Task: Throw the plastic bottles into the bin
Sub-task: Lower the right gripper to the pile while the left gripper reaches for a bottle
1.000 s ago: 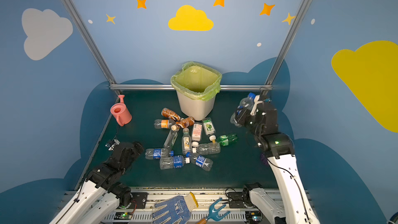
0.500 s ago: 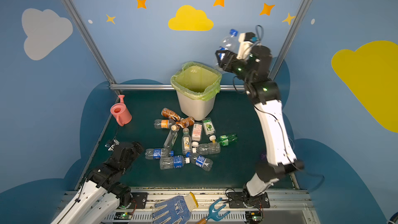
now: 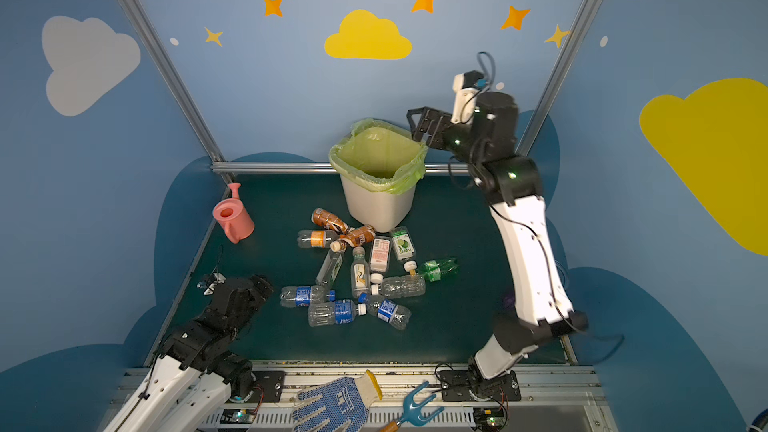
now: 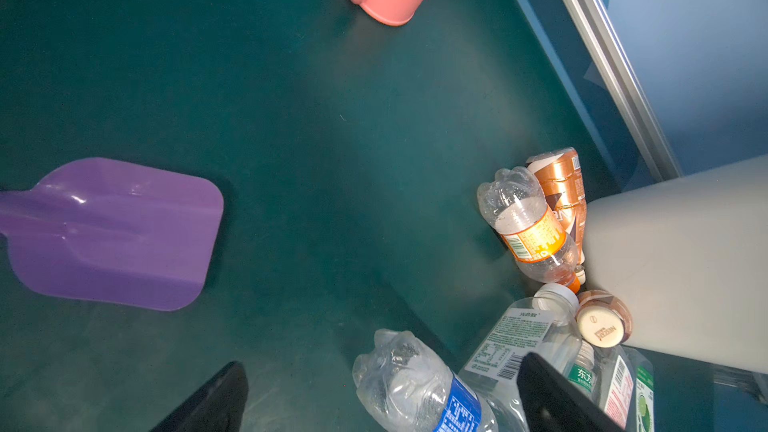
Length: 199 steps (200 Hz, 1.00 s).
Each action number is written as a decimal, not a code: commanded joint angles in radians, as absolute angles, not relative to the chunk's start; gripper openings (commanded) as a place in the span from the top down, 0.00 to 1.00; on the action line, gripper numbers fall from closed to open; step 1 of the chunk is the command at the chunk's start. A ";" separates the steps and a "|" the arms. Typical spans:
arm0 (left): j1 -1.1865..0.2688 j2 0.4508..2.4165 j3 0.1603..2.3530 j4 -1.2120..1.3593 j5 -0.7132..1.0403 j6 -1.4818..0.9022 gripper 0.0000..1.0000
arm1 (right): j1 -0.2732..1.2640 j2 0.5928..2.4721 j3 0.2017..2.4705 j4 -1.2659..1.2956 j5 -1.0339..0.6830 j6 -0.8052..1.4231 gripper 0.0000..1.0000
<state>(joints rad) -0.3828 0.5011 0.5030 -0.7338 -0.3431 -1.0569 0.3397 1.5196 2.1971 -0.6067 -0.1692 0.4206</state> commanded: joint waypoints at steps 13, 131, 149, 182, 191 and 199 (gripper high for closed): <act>-0.398 0.522 0.538 -0.772 -0.274 -1.122 0.00 | 0.281 1.410 1.969 -0.539 -0.137 0.414 0.02; -0.607 0.724 0.495 -0.587 -0.210 -1.347 0.01 | 0.079 0.972 0.949 -0.506 -0.138 0.564 0.02; -0.640 0.782 0.500 -0.562 -0.202 -1.378 0.01 | 0.053 0.941 0.885 -0.523 -0.140 0.572 0.02; -0.673 0.853 0.511 -0.551 -0.227 -1.416 0.02 | 0.012 0.901 0.831 -0.536 -0.150 0.577 0.02; -0.673 0.867 0.507 -0.542 -0.236 -1.427 0.03 | 0.004 0.895 0.824 -0.535 -0.153 0.582 0.02; -0.673 0.877 0.506 -0.532 -0.248 -1.432 0.03 | -0.003 0.893 0.819 -0.535 -0.157 0.583 0.02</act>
